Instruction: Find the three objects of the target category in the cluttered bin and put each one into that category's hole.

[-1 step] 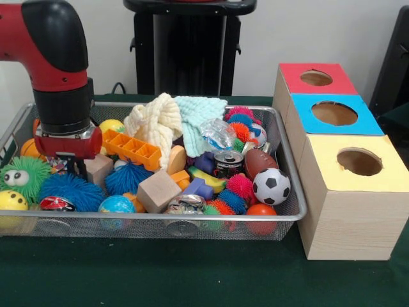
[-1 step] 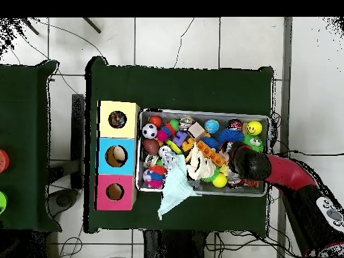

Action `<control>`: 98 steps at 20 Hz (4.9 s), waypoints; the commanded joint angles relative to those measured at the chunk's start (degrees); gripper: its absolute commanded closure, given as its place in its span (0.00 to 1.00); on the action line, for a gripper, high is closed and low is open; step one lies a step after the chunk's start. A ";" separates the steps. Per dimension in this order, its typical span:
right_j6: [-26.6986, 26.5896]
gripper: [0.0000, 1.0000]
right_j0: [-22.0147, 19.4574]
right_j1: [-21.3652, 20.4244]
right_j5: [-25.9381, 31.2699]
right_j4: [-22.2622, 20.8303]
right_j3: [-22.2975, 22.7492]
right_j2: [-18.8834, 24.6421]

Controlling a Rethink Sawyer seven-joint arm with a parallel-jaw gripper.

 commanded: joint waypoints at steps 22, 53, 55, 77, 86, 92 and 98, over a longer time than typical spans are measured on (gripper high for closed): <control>7.58 1.00 2.45 -0.27 1.82 2.20 13.23 -7.96; 4.86 0.00 -1.12 2.22 -5.72 4.48 15.01 -5.94; 4.53 0.00 -1.03 2.04 -6.14 4.36 14.96 -5.95; 2.16 0.00 -0.36 0.87 -3.48 5.26 13.44 -6.23; 0.75 0.00 -0.60 -4.99 -0.95 5.42 13.66 -6.60; -0.93 0.00 -1.71 -6.51 1.61 6.00 13.36 -5.45; -1.73 0.00 -2.13 -6.26 2.02 5.31 12.26 -5.08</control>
